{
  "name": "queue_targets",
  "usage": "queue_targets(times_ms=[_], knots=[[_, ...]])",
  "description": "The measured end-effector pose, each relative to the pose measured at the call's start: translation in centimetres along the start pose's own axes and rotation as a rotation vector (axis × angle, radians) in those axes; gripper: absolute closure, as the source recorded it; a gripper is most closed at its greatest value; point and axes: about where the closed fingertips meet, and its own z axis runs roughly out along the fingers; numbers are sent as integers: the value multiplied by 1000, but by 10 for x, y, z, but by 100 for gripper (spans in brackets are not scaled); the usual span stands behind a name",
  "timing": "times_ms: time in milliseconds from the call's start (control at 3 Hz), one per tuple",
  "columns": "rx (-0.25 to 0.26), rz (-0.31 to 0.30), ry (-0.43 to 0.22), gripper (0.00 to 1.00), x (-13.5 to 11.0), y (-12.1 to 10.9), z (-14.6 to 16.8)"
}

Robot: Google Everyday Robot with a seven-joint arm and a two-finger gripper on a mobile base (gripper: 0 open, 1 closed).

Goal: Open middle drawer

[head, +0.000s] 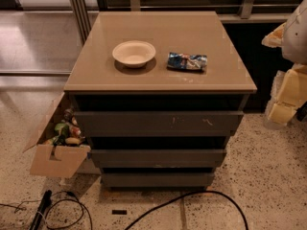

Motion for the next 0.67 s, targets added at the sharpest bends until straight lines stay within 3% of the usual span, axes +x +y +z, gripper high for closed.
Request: queue_targets(times_ms=[667], knots=[[2, -40, -24, 0, 1, 7, 14]])
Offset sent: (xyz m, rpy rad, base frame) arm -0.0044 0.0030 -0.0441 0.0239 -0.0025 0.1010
